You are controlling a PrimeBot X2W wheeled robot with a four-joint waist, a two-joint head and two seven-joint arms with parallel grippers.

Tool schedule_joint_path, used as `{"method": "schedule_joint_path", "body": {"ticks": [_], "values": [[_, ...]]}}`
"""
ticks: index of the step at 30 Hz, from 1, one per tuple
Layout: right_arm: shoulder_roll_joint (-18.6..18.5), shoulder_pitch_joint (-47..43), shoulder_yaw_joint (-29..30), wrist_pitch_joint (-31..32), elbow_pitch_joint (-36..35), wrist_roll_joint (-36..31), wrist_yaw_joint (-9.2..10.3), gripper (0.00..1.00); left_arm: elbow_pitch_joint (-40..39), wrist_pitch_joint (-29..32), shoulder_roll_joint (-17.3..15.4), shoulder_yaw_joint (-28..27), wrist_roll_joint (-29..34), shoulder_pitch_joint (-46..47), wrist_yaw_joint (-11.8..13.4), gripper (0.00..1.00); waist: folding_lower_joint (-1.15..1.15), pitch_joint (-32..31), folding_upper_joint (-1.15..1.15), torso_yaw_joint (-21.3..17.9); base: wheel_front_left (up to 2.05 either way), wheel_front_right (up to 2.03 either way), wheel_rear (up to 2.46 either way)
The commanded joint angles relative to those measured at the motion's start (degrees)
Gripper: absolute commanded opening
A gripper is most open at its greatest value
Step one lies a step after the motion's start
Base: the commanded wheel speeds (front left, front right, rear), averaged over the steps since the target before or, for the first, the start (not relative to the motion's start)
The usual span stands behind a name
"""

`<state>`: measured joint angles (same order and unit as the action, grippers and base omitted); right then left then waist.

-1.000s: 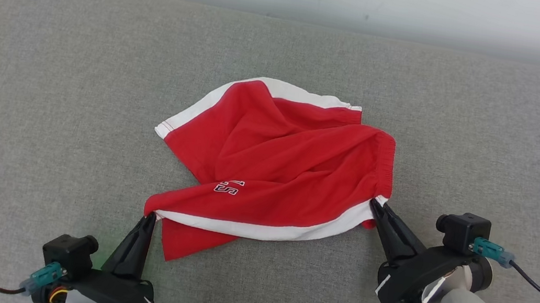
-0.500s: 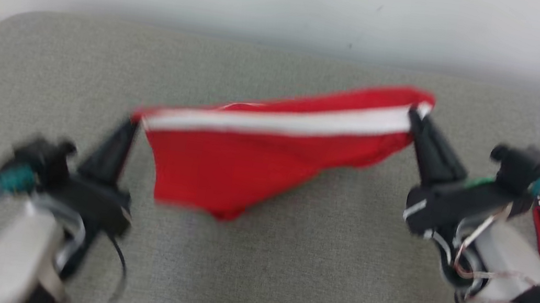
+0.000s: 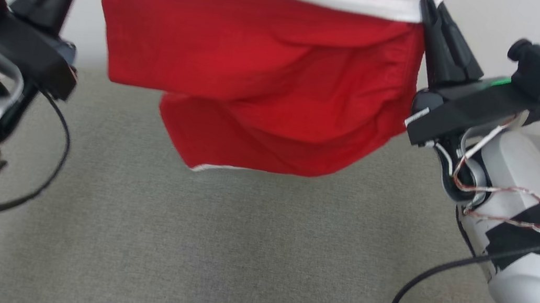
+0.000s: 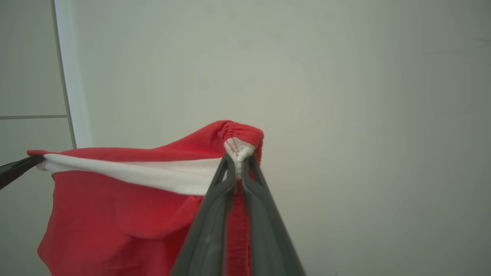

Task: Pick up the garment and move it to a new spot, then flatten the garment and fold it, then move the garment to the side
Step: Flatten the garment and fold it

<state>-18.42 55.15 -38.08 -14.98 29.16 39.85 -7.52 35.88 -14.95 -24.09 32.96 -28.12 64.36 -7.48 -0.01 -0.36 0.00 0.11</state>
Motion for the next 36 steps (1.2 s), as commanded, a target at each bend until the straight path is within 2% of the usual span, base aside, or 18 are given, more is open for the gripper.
{"method": "schedule_joint_path", "body": {"ticks": [1, 7, 11, 18, 20, 23, 26, 29, 31, 36], "values": [[-0.17, 1.16, -0.08, -0.25, 1.15, -0.38, 0.07, 0.0, 1.0, 0.01, -0.64, 0.64, 0.23, 1.27, 0.01, 0.0, 0.01, 0.42, 0.0, -0.65, 0.0, 0.0, 0.0], [-0.11, 6.85, -1.91, 0.76, 5.77, 0.11, 0.07, 0.0, 4.16, 1.58, -0.82, 3.35, 0.5, 6.74, 0.03, 0.0, 0.01, 5.96, 0.0, -1.02, 0.0, 0.0, 0.0], [0.0, 14.69, -3.42, 1.1, 10.55, -0.69, 0.07, 0.0, 7.83, 2.69, 0.19, 5.01, 1.2, 12.37, 0.04, 0.0, 0.01, 14.73, 0.0, -1.16, 0.0, 0.0, 0.0], [1.25, 28.86, -1.47, -0.2, 19.57, -6.73, 0.08, 0.0, 10.89, 0.07, 1.89, 4.92, 6.79, 24.37, 5.01, 0.0, 0.01, 23.35, 0.0, -1.04, 0.0, 0.0, 0.0], [1.5, 33.06, 1.77, -0.26, 20.44, -8.98, 0.08, 0.0, 10.27, -0.17, 2.3, 4.61, 8.82, 28.04, 6.66, 0.0, 0.01, 25.02, 0.0, -0.7, 0.0, 0.0, 0.0], [2.16, 35.47, 7.45, -0.2, 19.38, -13.22, 0.08, 0.0, 5.31, -0.26, 2.58, 2.25, 10.88, 32.04, 8.98, 0.0, 0.01, 27.19, 0.0, -0.34, 0.0, 0.0, 0.0], [3.62, 32.83, 10.16, -0.2, 18.28, -16.42, 0.07, 0.0, 1.94, -0.16, 3.1, 1.55, 12.04, 28.68, 7.82, 0.0, 0.01, 28.21, 0.0, -0.36, 0.0, 0.0, 0.0], [4.22, 28.54, 8.64, -0.14, 17.26, -16.0, 0.07, 0.0, 0.02, -0.19, 3.57, -1.09, 10.22, 24.04, 6.52, 0.0, 0.01, 28.93, 0.0, -0.65, 0.0, 0.0, 0.0], [3.39, 25.19, 6.56, -0.15, 15.7, -13.5, 0.07, 0.0, 0.04, -0.2, 4.31, -2.51, 8.92, 19.78, 4.34, 0.0, 0.01, 29.2, 0.0, -0.73, 0.0, 0.0, 0.0], [-0.97, 13.67, -0.08, -0.15, 9.28, -4.7, 0.07, 0.0, -3.77, -0.27, 6.6, -6.93, 7.92, 5.32, 3.19, 0.0, 0.01, 29.14, 0.0, -1.04, 0.0, 0.0, 0.0]]}}
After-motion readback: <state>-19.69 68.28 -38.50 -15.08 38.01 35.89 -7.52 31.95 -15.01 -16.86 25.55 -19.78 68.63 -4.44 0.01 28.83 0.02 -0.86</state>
